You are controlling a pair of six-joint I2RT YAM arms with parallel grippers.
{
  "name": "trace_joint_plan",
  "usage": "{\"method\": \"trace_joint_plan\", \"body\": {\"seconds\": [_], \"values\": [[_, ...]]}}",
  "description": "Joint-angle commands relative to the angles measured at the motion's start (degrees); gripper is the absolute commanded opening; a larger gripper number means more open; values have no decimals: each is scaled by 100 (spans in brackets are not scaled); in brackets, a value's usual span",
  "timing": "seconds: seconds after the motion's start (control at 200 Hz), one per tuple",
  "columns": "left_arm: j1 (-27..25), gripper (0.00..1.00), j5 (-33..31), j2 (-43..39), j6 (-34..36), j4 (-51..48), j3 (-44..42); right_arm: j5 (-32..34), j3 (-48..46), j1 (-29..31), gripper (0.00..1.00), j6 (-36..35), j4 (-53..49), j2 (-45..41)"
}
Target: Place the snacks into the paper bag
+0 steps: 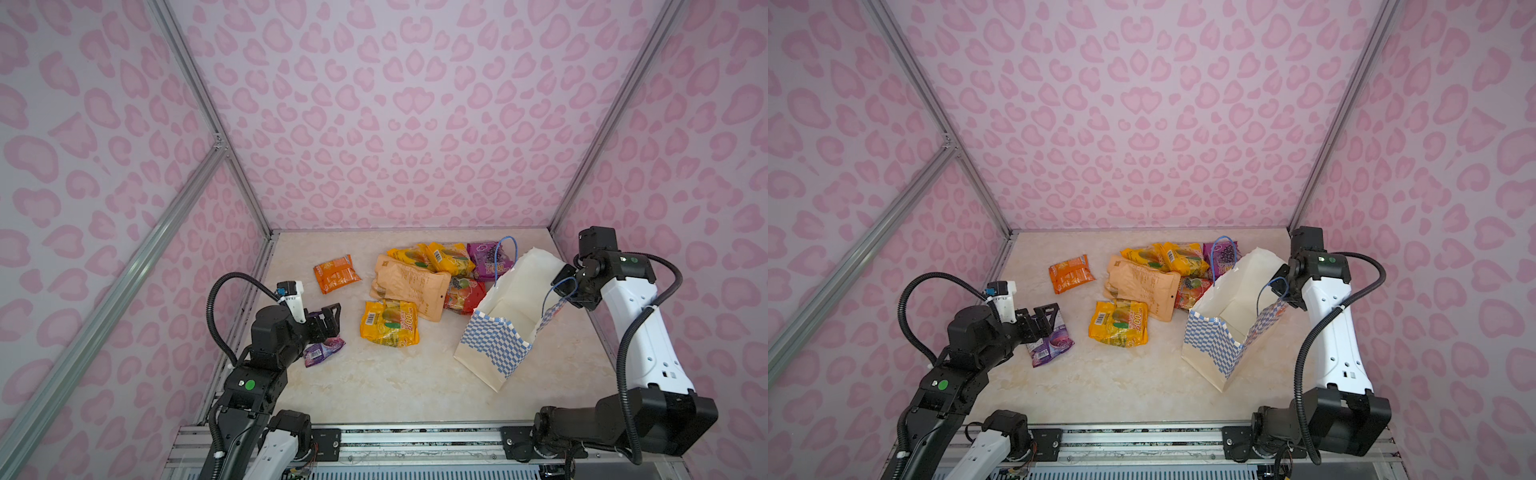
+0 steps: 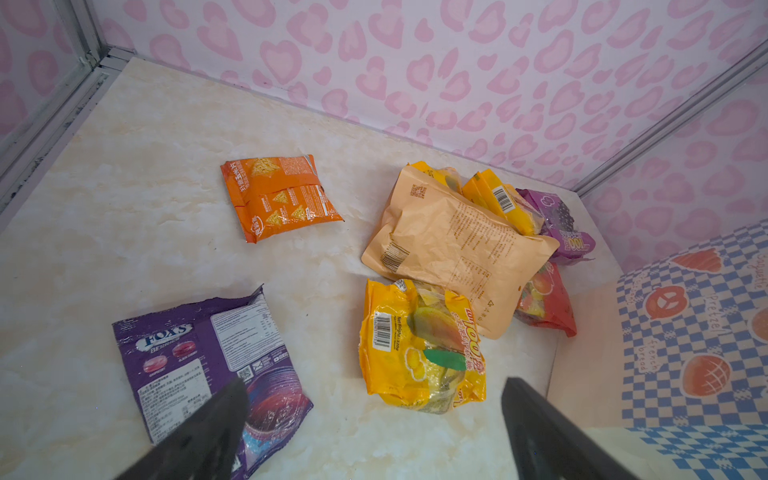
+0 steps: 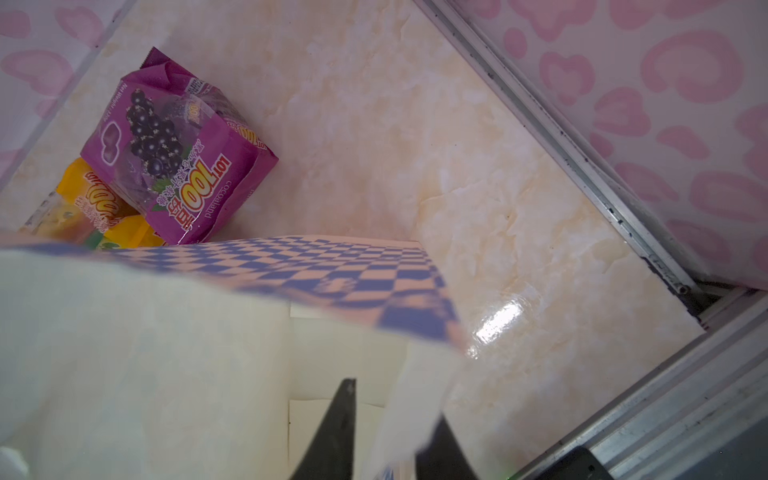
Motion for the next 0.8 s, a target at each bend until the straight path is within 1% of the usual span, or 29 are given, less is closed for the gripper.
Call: {"method": "trace_joint_plan", "body": {"seconds": [0.0, 0.01, 0.02, 0.05, 0.07, 0.08, 0.09, 0.095, 0.11, 0.115, 0.145, 0.16, 0.3, 0.365, 0.425, 0.48, 0.565, 0.68, 0.74, 0.795], "values": [[-9, 98, -47, -18, 69, 79, -36, -96, 228, -86, 49, -345, 11, -49], [-5, 98, -49, -16, 69, 80, -42, -99, 236, -87, 50, -344, 17, -62], [-6, 98, -54, -17, 69, 83, -37, -108, 263, -94, 54, -350, 33, -99], [-4, 98, -60, -19, 69, 87, -44, -104, 311, -107, 57, -372, 60, -156], [-9, 97, -63, -18, 69, 89, -44, -73, 385, -120, 62, -365, 82, -235], [-7, 97, -62, -18, 69, 92, -44, -57, 402, -121, 63, -362, 87, -257], [-4, 98, -55, -18, 69, 88, -44, -38, 422, -118, 67, -325, 95, -279], [-7, 98, -54, -18, 69, 91, -44, -27, 466, -126, 72, -290, 91, -309], [-9, 98, -56, -11, 69, 88, -42, 6, 551, -152, 81, -218, 51, -339], [-9, 98, -54, -10, 69, 90, -39, 6, 551, -152, 81, -218, 51, -339], [-4, 98, -55, -9, 69, 93, -38, 92, 781, -227, 95, -42, -122, -364], [-1, 98, -56, -9, 69, 96, -42, 98, 902, -255, 98, -6, -195, -366], [-6, 98, -29, -18, 60, 98, -35, -28, 1931, -270, 98, -144, -841, -224], [-8, 98, -12, -42, 60, 108, -44, -84, 2188, -284, 98, -140, -1068, -233], [-6, 98, 0, -58, 53, 118, -44, -243, 2145, -364, 98, -47, -1080, -362], [-8, 98, 8, -86, 51, 124, -44, -138, 2050, -361, 98, 213, -1163, -503], [-9, 97, 2, -138, 51, 127, -52, -298, 1940, -385, 98, 454, -1212, -588], [-52, 98, 0, -200, 51, 130, -69, -316, 1976, -371, 95, 780, -1429, -844], [-61, 98, -16, -241, 44, 142, -65, -279, 2033, -241, 94, 960, -1711, -1000], [-55, 98, -18, -275, 51, 144, -62, -69, 1999, 106, 94, 1173, -1952, -1188]]}}
